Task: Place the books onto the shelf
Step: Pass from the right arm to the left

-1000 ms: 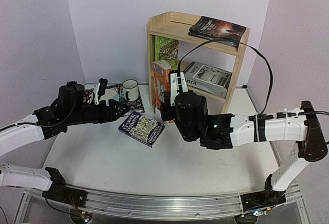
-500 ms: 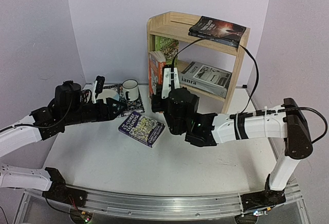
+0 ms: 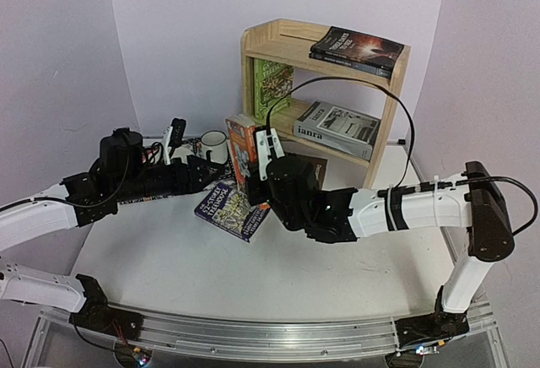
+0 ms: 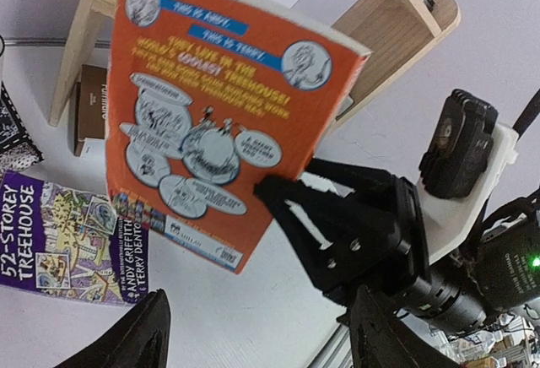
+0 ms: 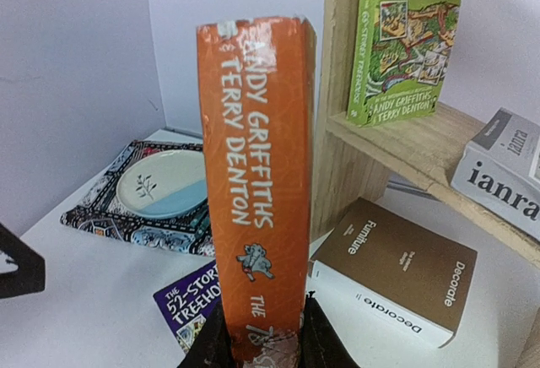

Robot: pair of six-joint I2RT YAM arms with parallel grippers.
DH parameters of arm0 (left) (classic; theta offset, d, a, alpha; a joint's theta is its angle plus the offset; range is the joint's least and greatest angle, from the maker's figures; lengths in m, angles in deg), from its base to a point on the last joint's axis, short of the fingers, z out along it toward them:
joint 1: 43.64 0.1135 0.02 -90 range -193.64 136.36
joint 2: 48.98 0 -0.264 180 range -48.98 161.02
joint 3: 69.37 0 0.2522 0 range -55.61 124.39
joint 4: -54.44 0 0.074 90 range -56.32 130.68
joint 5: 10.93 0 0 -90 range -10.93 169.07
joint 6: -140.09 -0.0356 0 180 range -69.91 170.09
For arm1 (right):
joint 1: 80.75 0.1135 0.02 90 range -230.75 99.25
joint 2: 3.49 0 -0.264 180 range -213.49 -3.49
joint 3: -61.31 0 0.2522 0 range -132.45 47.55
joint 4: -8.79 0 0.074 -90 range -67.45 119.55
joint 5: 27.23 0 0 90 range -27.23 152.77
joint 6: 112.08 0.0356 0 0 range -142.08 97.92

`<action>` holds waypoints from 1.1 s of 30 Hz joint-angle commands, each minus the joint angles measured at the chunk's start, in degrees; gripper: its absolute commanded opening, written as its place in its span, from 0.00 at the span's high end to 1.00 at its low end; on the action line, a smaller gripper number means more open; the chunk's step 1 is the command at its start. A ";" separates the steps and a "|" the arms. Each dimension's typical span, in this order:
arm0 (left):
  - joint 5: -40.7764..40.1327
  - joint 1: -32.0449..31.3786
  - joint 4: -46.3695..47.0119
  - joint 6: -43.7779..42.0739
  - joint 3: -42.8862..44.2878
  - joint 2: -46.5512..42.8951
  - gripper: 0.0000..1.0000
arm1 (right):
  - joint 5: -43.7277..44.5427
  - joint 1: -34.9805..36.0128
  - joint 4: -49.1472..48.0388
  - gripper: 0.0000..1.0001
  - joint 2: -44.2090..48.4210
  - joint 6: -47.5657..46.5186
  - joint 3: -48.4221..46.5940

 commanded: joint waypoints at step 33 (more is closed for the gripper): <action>-16.55 -5.41 9.11 8.50 7.53 15.08 0.32 | 3.19 7.65 7.45 1.00 -4.83 -10.47 -10.44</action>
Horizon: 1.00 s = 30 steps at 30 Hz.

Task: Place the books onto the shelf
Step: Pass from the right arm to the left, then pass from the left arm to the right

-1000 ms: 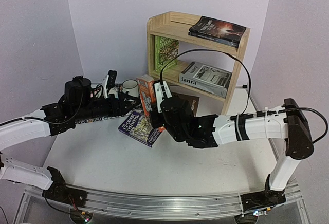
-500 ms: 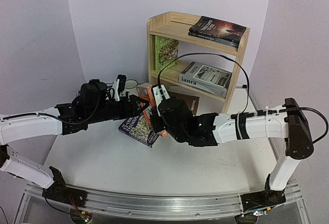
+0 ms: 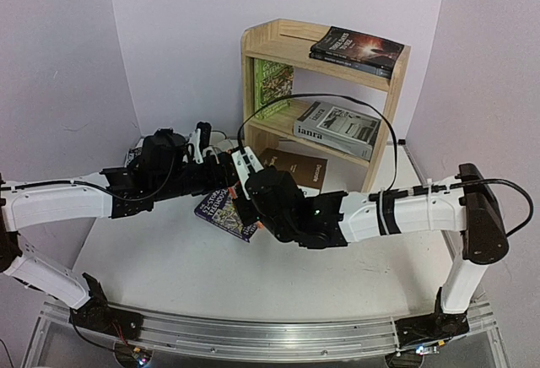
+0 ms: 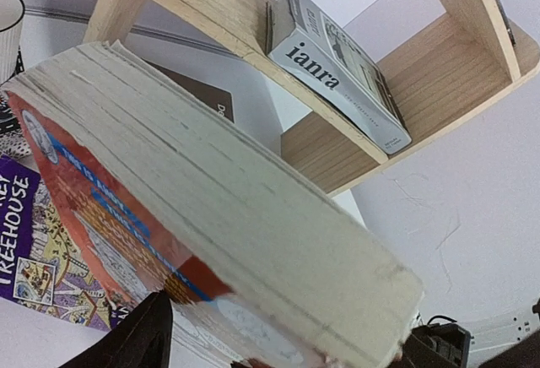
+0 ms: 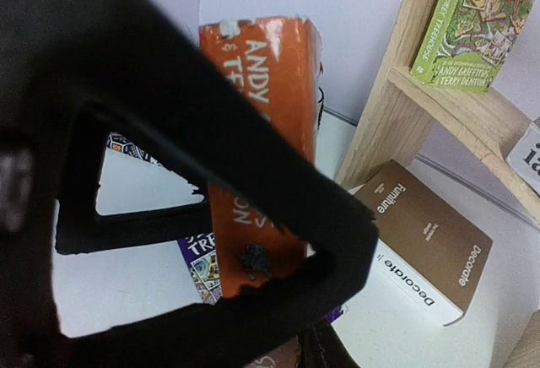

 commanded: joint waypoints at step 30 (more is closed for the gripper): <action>0.57 2.90 -4.38 -8.40 1.17 -8.35 1.00 | -19.27 0.24 1.31 0.04 17.11 6.25 14.99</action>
